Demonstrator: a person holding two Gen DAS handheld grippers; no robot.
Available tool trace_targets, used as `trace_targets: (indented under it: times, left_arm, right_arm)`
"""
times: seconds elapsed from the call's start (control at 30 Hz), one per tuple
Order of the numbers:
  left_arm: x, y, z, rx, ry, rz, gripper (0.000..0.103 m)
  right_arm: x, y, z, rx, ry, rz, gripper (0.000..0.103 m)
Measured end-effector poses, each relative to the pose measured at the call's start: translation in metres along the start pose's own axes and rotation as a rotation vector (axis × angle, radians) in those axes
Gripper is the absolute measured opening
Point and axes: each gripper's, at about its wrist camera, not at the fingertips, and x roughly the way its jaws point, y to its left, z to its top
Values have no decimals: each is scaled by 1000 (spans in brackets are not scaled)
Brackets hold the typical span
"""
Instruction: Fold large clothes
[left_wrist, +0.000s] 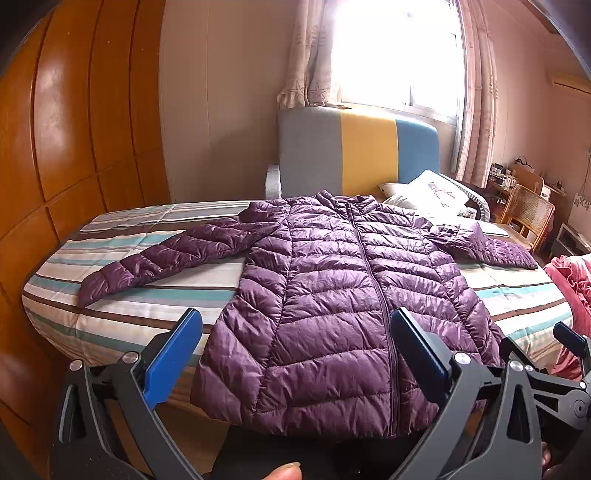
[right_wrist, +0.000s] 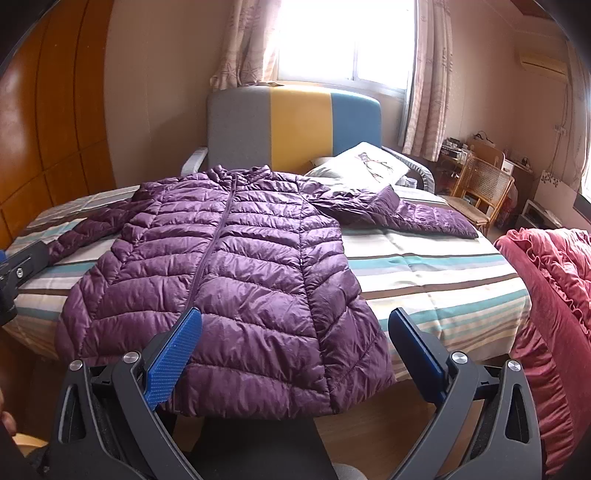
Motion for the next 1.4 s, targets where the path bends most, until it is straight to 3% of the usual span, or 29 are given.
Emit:
trace_targets:
  times: [1.0, 1.4]
  left_arm:
    - [-2, 2, 2, 3, -11, 27, 101]
    - [17, 6, 2, -10, 21, 43, 101]
  right_arm:
    - [5, -3, -1, 18, 21, 20, 100]
    - [17, -4, 2, 26, 40, 21, 100]
